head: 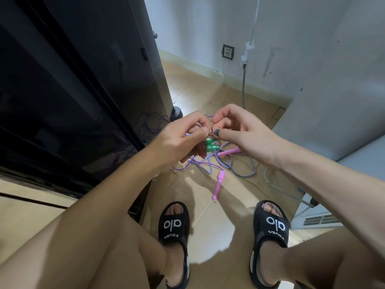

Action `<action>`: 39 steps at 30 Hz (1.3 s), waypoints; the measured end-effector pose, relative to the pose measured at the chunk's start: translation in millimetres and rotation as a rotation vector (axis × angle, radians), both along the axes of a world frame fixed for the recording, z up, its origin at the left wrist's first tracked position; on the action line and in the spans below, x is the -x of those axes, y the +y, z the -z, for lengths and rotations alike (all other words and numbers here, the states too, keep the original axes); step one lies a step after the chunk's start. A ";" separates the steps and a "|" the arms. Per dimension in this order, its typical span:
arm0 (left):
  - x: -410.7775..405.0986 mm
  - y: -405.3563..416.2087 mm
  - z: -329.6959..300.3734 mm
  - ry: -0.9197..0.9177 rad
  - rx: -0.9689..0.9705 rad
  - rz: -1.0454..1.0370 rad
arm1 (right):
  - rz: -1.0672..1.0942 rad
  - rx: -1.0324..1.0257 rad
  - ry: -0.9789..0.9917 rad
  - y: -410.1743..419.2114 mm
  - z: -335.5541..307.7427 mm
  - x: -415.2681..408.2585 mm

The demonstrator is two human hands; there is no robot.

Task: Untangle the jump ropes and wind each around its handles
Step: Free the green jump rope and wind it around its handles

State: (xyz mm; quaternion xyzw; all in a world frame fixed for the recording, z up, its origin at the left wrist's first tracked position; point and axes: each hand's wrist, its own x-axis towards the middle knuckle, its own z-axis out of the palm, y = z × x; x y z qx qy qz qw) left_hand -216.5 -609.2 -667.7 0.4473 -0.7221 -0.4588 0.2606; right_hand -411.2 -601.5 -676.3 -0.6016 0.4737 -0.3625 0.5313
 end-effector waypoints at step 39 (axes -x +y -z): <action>9.7 -1.9 -8.8 -0.020 0.117 -0.141 | 0.328 0.083 -0.099 2.3 -4.6 -9.3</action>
